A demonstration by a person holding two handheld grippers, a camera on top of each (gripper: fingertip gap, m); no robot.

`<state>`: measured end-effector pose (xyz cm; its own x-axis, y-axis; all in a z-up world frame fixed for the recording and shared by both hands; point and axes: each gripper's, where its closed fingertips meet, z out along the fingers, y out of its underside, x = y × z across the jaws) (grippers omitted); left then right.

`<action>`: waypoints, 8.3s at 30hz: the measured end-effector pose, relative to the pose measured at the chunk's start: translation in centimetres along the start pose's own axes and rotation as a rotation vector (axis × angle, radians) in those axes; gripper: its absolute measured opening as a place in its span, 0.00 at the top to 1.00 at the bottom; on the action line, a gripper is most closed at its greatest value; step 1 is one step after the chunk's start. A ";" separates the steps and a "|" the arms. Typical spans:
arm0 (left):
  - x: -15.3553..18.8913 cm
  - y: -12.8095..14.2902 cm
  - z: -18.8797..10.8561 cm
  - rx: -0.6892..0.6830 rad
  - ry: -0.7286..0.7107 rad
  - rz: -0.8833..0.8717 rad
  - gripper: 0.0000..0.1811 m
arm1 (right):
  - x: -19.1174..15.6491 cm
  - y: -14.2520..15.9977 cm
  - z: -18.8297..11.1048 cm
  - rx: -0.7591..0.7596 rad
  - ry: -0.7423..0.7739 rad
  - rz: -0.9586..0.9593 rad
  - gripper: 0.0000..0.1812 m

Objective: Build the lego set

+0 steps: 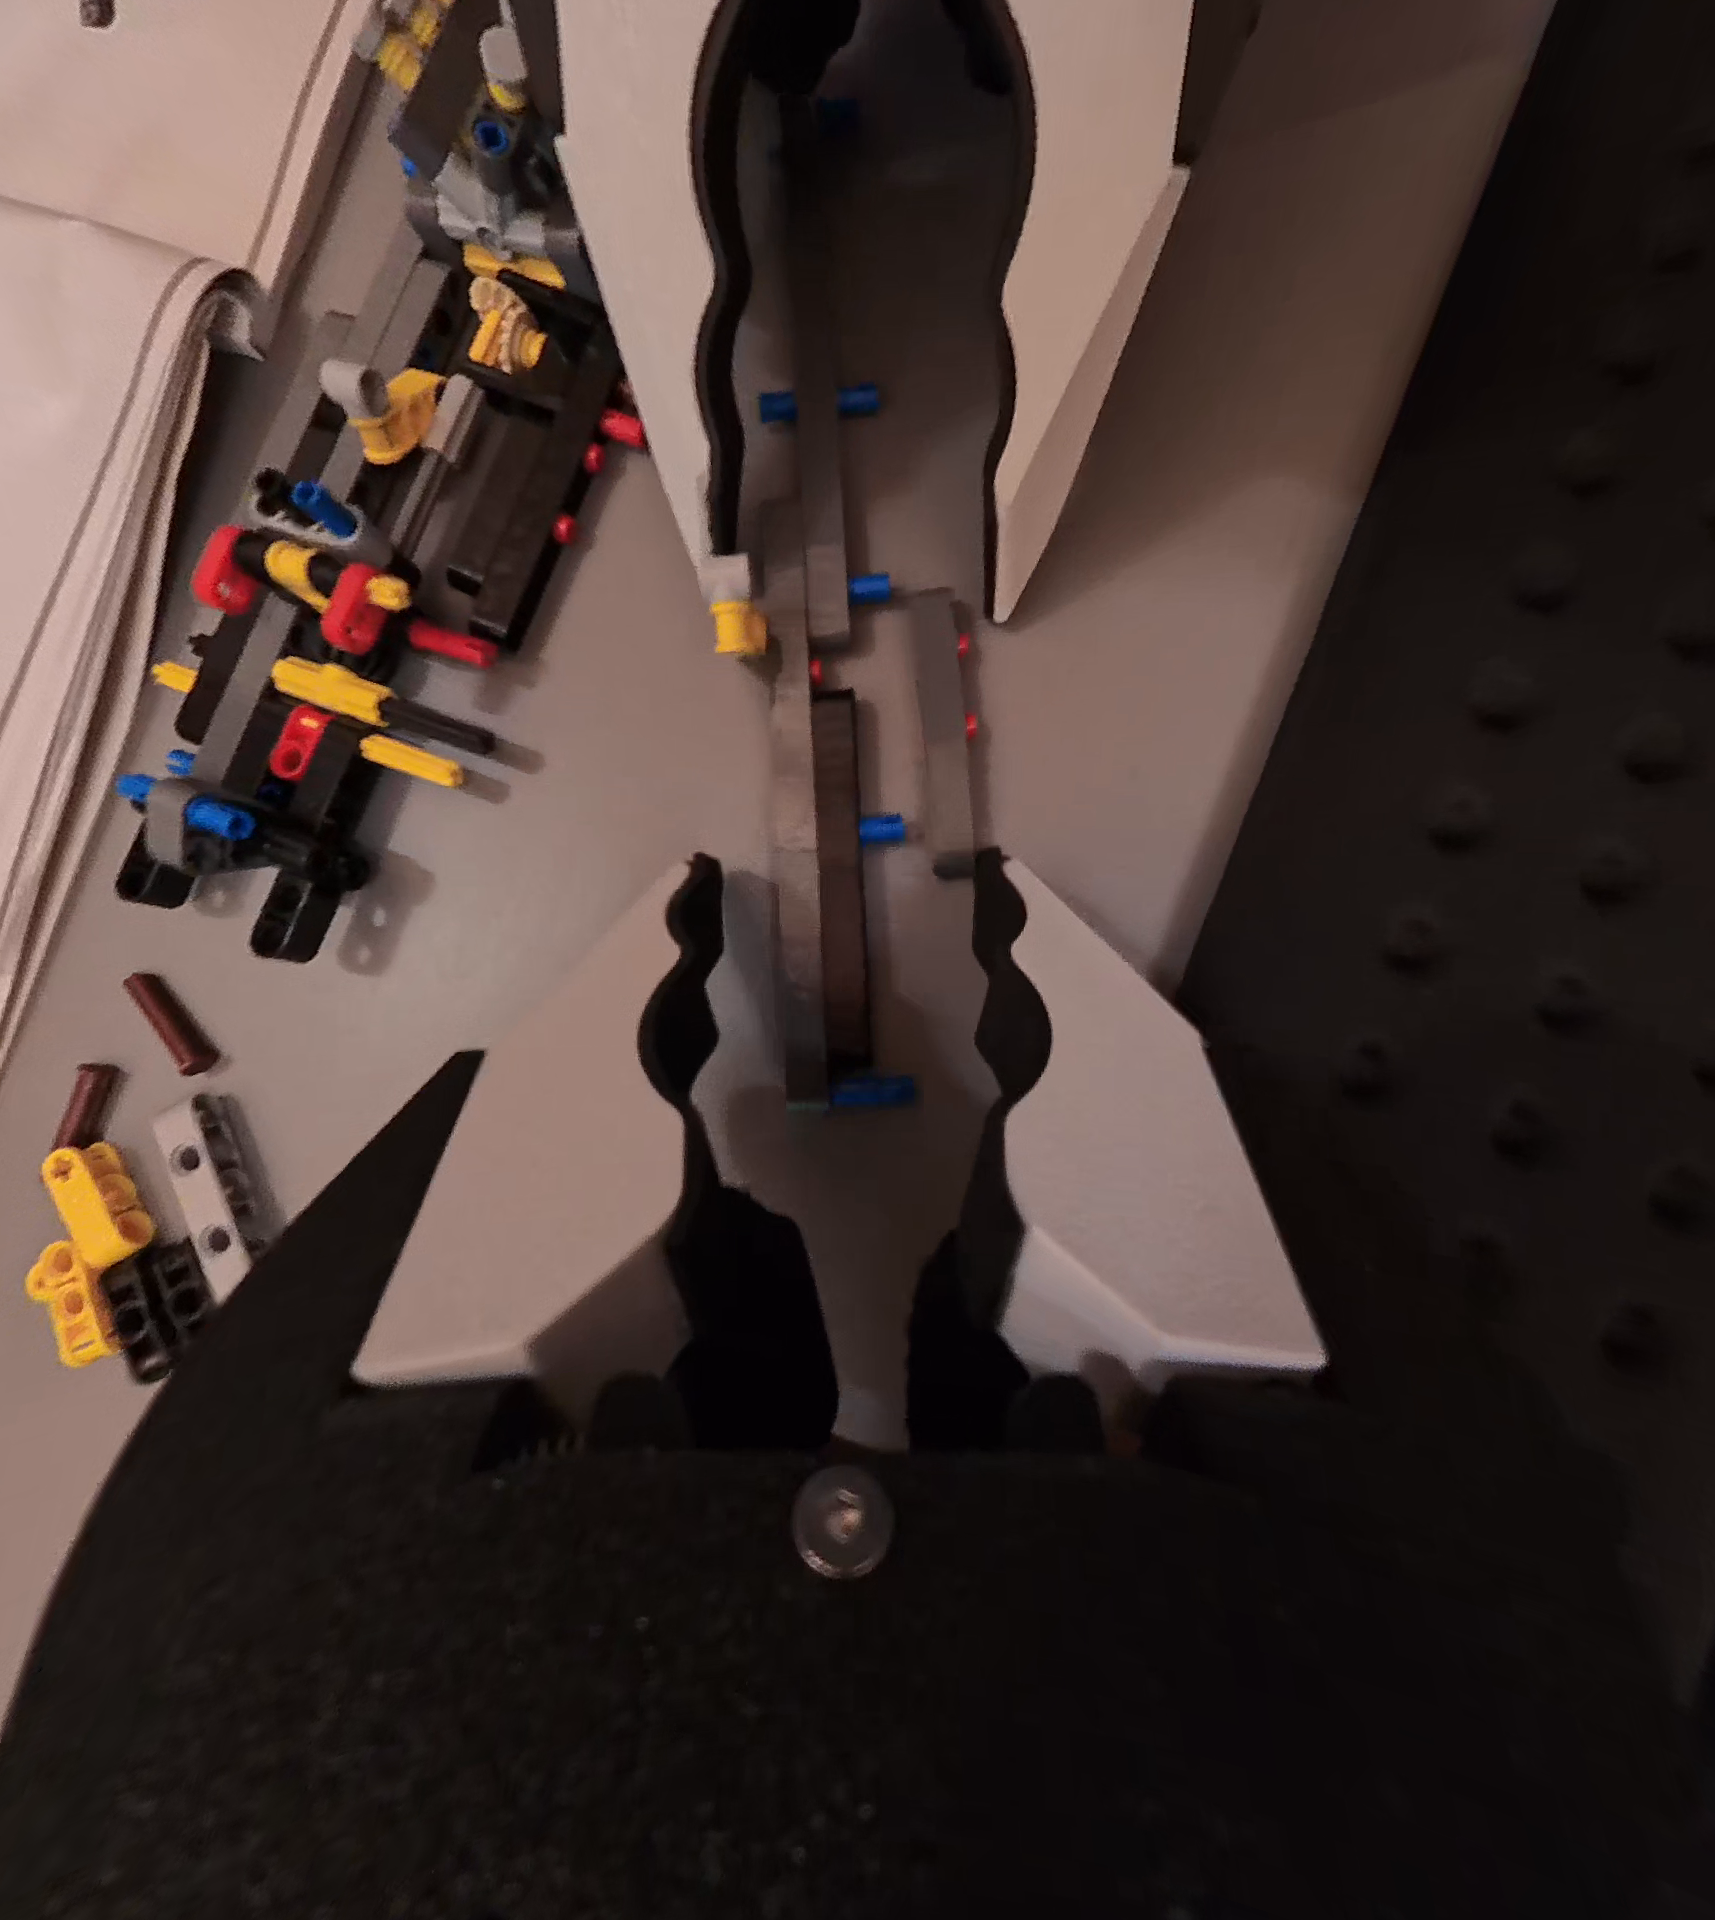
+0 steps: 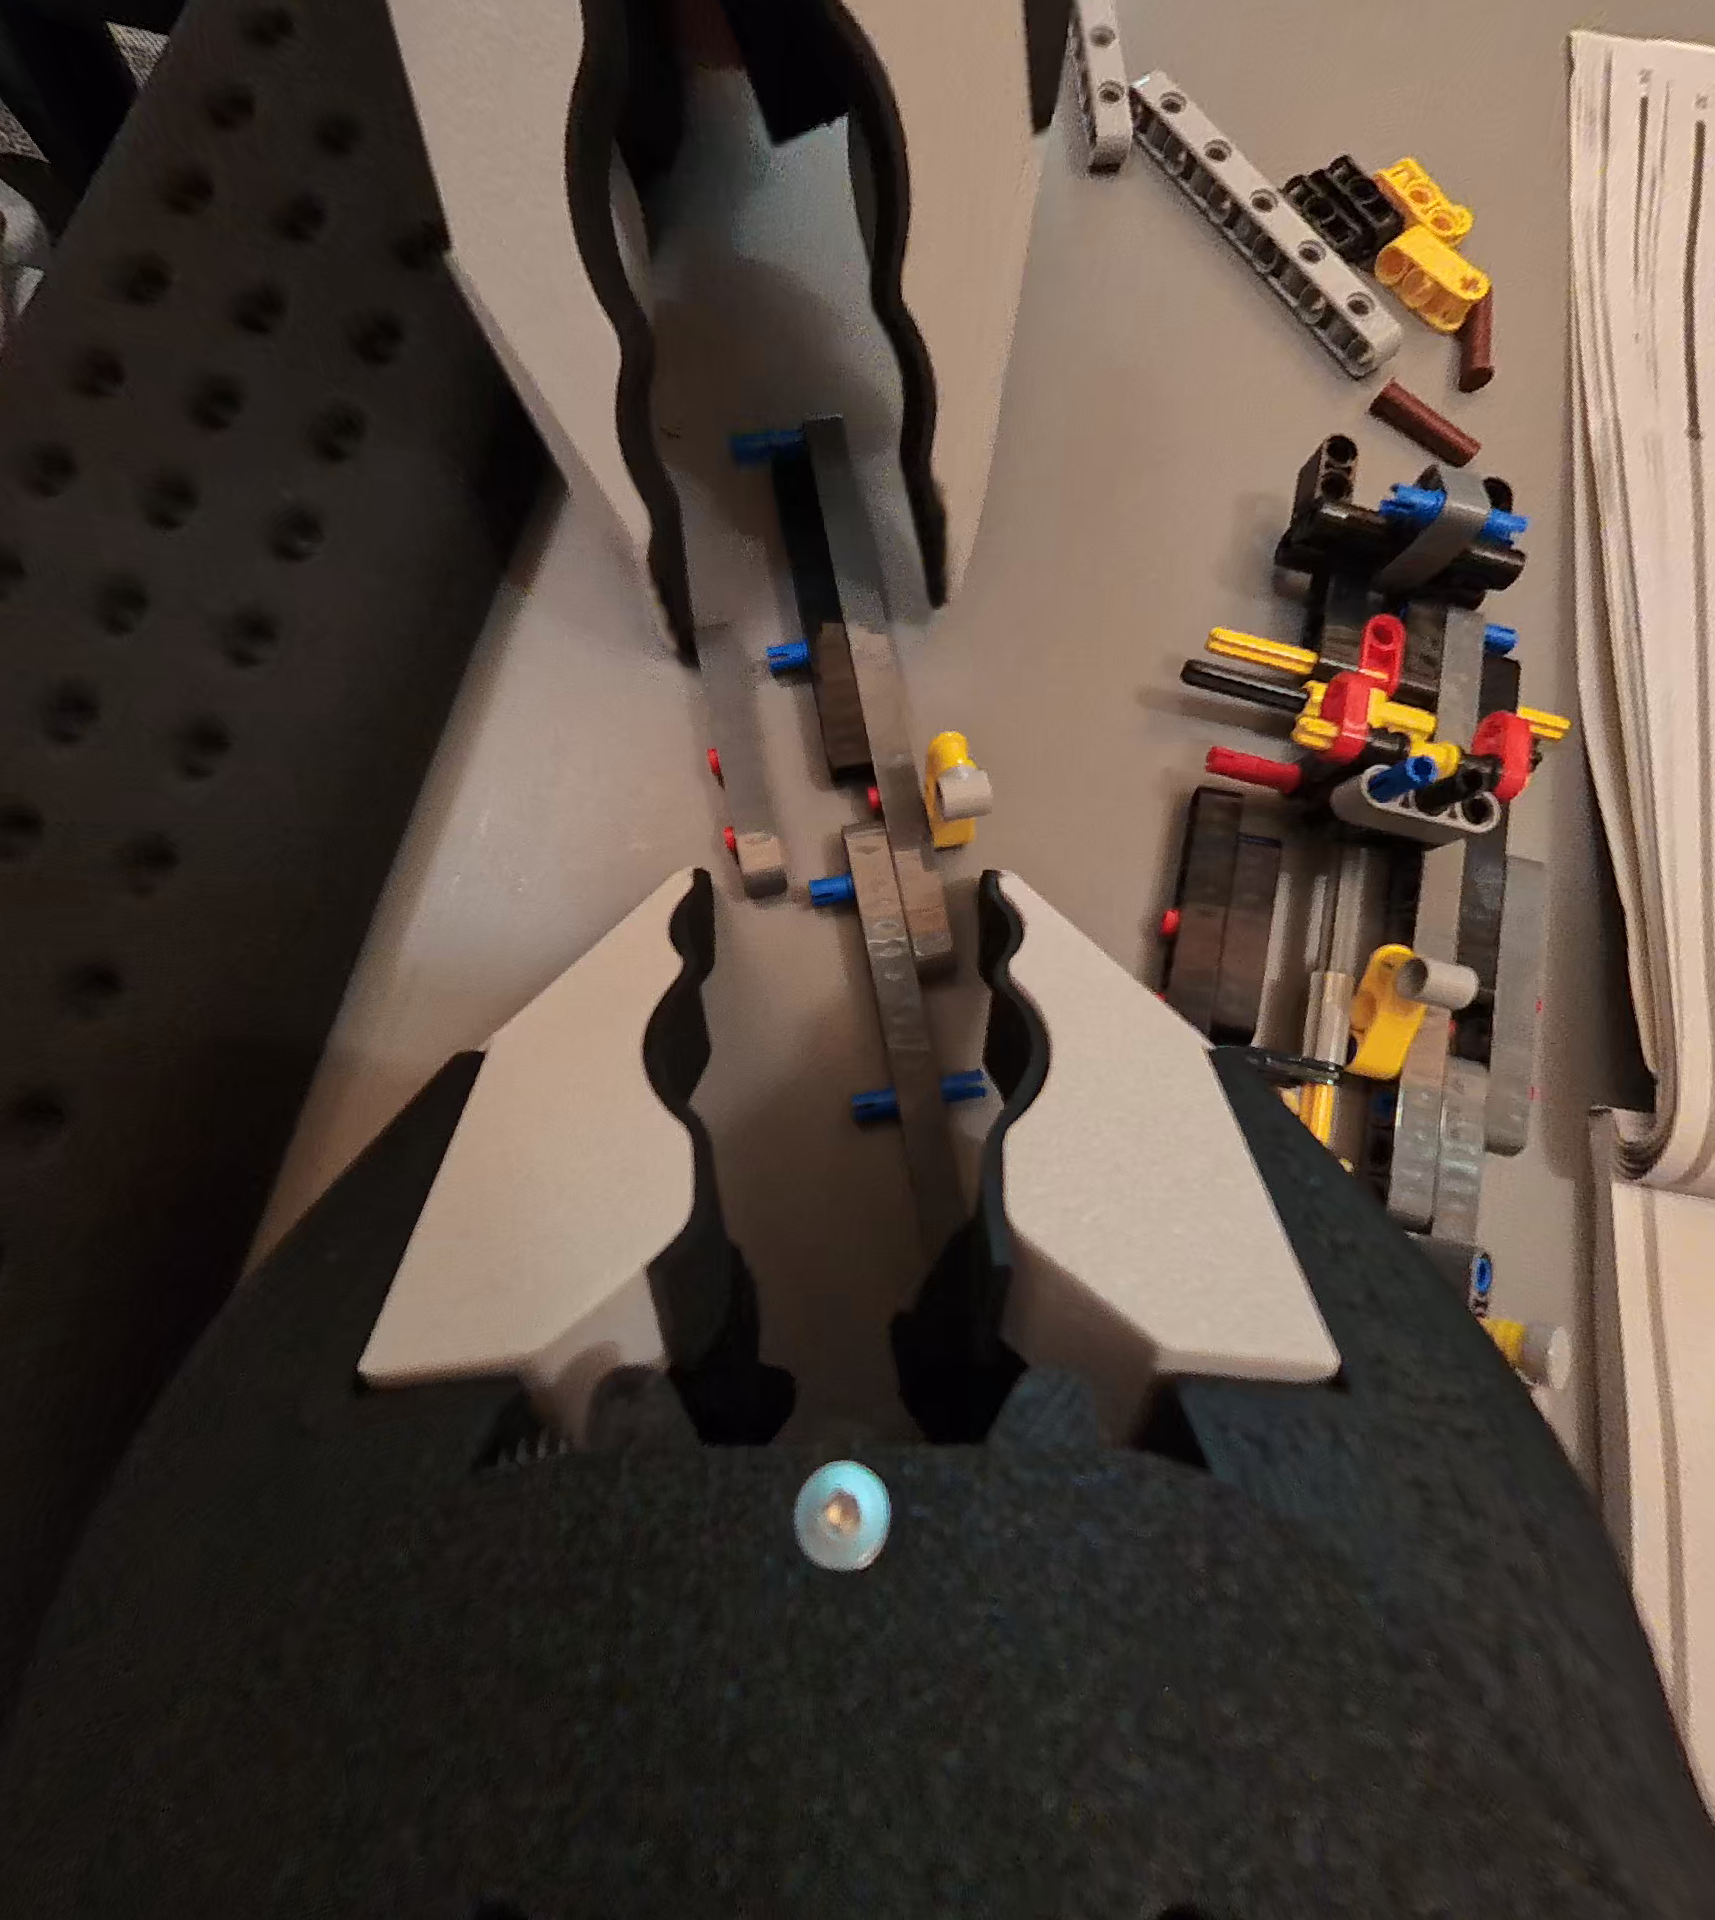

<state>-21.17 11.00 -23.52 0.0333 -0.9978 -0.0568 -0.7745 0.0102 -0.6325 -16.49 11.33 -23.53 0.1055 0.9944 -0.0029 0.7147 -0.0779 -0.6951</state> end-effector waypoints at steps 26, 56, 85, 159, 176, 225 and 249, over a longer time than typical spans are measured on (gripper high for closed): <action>0.5 -1.1 -0.5 0.070 0.036 -0.056 0.72 | 0.3 0.1 -0.1 0.017 0.006 0.017 0.77; -0.3 -1.0 1.1 0.034 0.021 -0.081 0.87 | 0.4 0.2 -0.1 -0.002 -0.040 0.002 0.87; -20.0 -12.6 -7.7 0.432 -0.281 -0.144 0.83 | 10.4 -3.4 -14.6 0.435 0.805 0.533 0.80; -27.9 -3.2 -5.2 0.321 -0.440 -0.398 0.91 | 16.6 0.7 -12.9 0.385 0.861 0.650 0.92; -27.8 -2.9 -4.7 0.292 -0.435 -0.384 0.91 | 16.5 0.6 -12.3 0.331 0.875 0.609 0.93; -27.5 -2.8 -4.1 0.267 -0.422 -0.369 0.91 | 16.4 0.5 -12.1 0.312 0.875 0.595 0.93; -6.6 0.3 -7.1 0.148 0.096 -0.126 0.74 | 2.7 4.9 -11.7 0.171 0.626 0.824 0.87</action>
<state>-26.13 17.14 -17.82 0.0585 -0.9933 0.0995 -0.6664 -0.1131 -0.7370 -4.61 12.81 -18.51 0.8888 0.4201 -0.1831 0.1573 -0.6549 -0.7392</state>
